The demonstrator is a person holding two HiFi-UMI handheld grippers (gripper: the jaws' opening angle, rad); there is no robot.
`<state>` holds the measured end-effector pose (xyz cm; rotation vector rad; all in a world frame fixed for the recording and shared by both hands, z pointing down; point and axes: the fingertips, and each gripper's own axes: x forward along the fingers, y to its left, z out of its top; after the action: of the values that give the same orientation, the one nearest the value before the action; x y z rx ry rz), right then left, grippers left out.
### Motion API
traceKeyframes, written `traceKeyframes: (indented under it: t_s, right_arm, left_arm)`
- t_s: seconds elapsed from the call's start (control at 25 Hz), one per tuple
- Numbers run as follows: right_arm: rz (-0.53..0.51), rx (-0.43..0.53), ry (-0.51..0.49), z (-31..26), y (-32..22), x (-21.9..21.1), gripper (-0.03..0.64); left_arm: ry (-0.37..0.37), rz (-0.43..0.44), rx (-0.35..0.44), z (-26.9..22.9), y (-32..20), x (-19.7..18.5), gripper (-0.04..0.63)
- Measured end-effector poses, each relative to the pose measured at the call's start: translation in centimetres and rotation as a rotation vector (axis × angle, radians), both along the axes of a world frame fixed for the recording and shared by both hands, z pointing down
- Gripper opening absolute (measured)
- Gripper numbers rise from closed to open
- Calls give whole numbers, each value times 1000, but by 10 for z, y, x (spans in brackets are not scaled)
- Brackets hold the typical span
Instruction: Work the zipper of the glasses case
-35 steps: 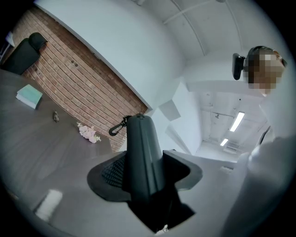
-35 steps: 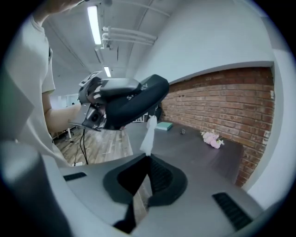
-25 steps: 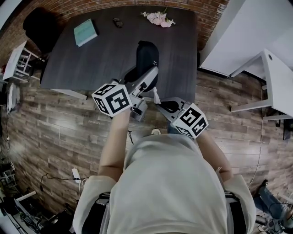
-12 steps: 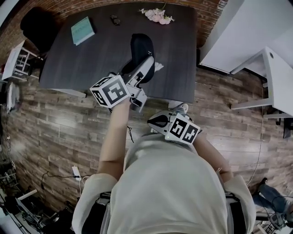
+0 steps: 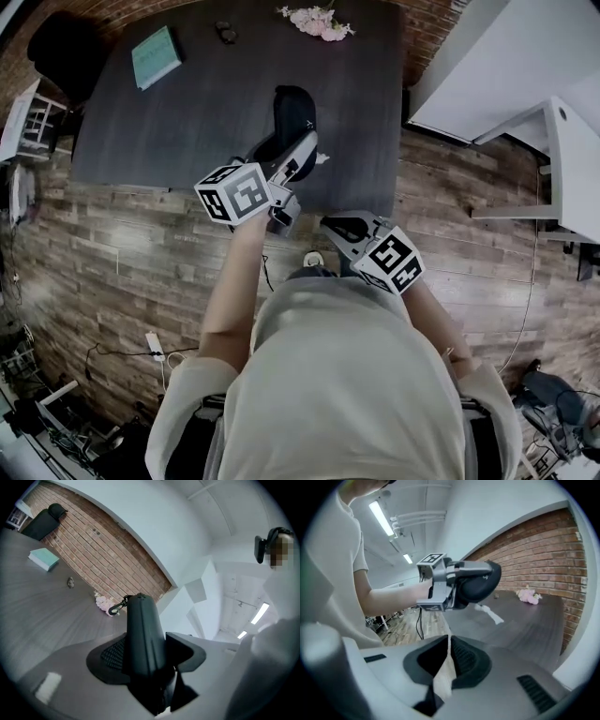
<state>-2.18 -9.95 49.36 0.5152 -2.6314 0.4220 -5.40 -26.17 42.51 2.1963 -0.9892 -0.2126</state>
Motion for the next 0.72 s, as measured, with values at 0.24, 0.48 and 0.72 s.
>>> traceKeyframes:
  t_s: [0.24,0.48,0.72]
  right_arm:
    - [123,-16,-12,5,-50,33,85]
    - [170,-34,-12,13,-83,56,87]
    - [154,-62,12,27,-99,68,85]
  left_arm:
    - [-76,-8,-120,58,-30,16,250]
    - [-153,-13,-224,116,-63,33,250]
    - [-205,-31,-329,158,-93,44,250]
